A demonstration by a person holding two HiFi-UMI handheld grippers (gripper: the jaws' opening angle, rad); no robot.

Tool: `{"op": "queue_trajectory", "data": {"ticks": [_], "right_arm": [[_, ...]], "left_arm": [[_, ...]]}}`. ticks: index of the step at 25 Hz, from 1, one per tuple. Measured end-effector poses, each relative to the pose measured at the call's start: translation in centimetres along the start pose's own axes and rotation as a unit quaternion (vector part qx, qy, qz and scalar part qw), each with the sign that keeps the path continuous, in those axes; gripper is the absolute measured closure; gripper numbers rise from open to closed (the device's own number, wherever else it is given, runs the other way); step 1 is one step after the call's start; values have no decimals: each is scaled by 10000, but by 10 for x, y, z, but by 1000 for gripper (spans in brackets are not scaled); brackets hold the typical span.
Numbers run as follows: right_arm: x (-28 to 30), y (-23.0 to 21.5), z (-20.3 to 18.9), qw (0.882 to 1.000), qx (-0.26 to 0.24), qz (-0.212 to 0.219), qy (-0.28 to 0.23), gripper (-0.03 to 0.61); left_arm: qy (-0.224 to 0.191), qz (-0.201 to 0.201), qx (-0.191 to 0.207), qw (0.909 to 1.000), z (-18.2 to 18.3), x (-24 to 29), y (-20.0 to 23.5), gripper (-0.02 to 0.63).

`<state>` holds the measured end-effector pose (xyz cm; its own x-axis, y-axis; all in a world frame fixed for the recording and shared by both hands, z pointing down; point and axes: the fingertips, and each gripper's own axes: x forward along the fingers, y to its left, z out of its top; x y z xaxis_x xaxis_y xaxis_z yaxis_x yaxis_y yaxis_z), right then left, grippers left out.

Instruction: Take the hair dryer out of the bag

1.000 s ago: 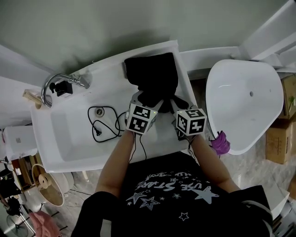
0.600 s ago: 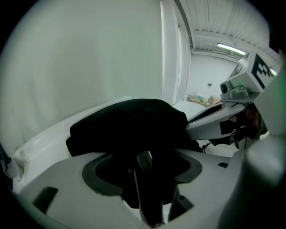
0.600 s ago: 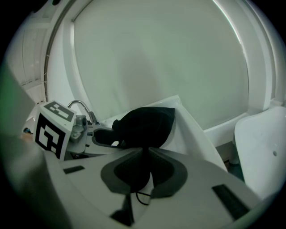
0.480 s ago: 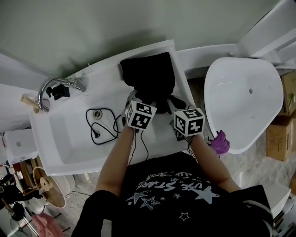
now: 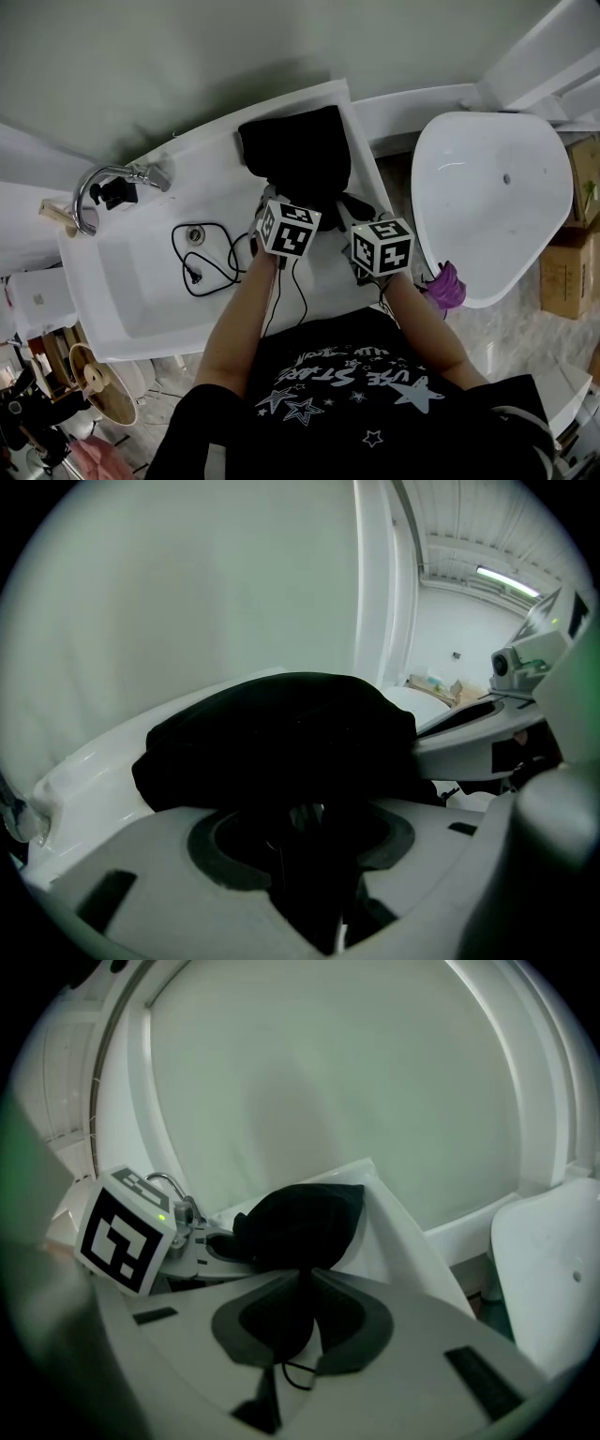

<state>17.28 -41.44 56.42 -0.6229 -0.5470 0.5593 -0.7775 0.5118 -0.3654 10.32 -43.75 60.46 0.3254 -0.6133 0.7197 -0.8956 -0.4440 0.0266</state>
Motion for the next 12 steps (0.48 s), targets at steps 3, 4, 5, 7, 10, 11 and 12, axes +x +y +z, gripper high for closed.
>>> {"op": "queue_trajectory", "data": {"ticks": [3, 4, 5, 7, 10, 11, 12], "right_arm": [[0, -2, 0, 10000, -22, -22, 3, 540], [1, -2, 0, 10000, -33, -26, 5, 540], [1, -2, 0, 10000, -44, -27, 5, 540], [2, -2, 0, 10000, -67, -29, 9, 540], [3, -1, -1, 9999, -119, -44, 34, 541], [4, 0, -1, 9999, -134, -56, 42, 541], [4, 0, -1, 9999, -141, -73, 41, 541]], "left_arm": [[-27, -42, -158, 9999, 1, -2, 0, 407], [-32, -53, -185, 9998, 1, -2, 1, 408], [-29, -62, -199, 9998, 1, -3, 1, 409], [-12, -92, -211, 9997, 2, -5, 1, 410], [2, -168, -197, 9997, 3, -10, 0, 412], [11, -190, -181, 9997, 2, -12, -1, 413], [18, -211, -164, 9996, 2, -14, -1, 413]]}}
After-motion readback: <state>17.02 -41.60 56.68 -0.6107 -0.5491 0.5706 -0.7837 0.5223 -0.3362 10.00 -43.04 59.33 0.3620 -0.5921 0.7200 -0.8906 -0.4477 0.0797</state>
